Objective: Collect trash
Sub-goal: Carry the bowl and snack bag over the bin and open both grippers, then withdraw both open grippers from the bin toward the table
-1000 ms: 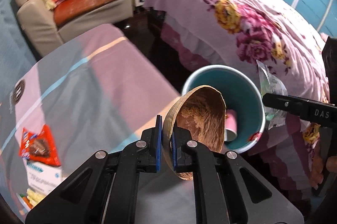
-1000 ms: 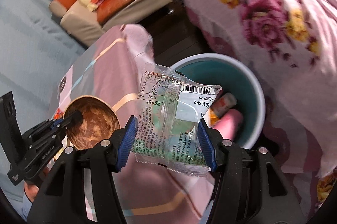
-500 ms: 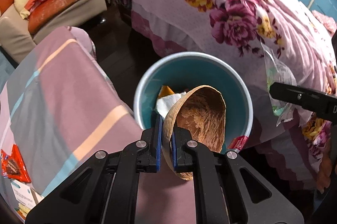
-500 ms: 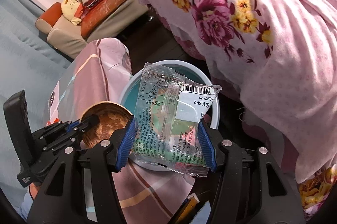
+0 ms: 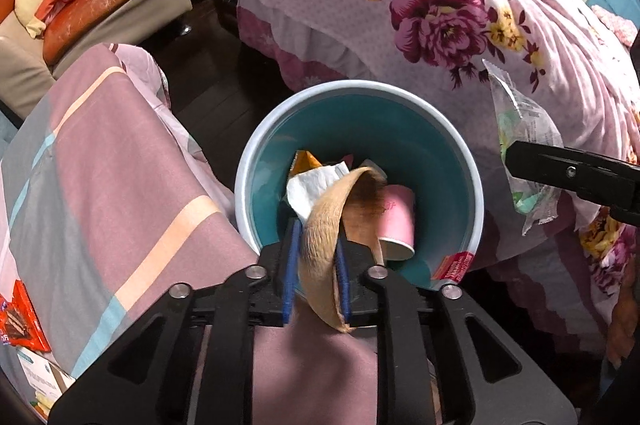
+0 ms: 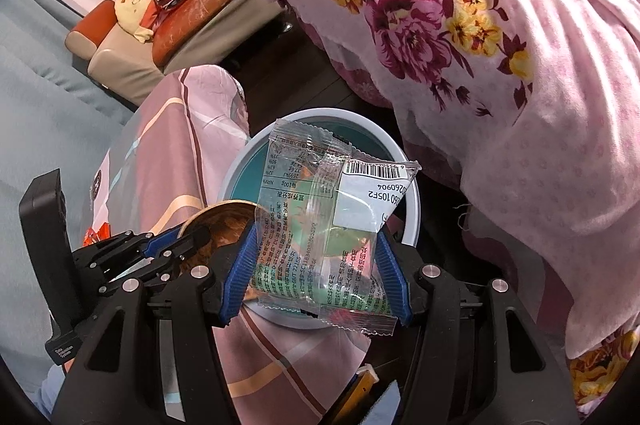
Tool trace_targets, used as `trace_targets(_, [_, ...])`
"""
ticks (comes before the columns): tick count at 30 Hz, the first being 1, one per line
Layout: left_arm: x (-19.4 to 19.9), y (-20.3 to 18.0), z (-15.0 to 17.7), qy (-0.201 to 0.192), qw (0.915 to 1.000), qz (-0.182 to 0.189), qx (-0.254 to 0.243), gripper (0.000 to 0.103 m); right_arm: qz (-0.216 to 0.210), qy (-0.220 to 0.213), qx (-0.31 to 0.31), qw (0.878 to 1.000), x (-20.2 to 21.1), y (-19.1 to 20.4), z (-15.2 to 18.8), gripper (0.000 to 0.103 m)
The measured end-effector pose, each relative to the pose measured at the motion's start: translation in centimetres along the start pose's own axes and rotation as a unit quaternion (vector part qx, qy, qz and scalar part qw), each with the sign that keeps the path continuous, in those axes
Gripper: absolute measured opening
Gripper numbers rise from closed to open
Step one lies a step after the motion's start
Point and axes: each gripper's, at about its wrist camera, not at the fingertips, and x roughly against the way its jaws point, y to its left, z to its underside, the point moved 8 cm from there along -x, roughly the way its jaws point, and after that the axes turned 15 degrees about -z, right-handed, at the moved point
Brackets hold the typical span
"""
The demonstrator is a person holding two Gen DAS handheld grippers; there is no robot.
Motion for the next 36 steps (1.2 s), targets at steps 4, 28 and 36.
trace_targets(4, [0.6,0.3,0.1,-0.004,0.9999,0.01,0.007,0.023,0.002,0.004,0.0,1.0,-0.3,0.1,0.0,0.054])
trace_targets(28, [3.0,7.0,2.0,-0.025,0.9943,-0.005,0.103,0.087,0.01,0.037,0.024,0.999,-3.3,2.7,-0.4,0.064])
trace_targets(36, [3.0,8.5,3.0,-0.023,0.9928,-0.001,0.117,0.09,0.018,0.049,0.02,0.998,-4.1,3.7,-0.2,0.074])
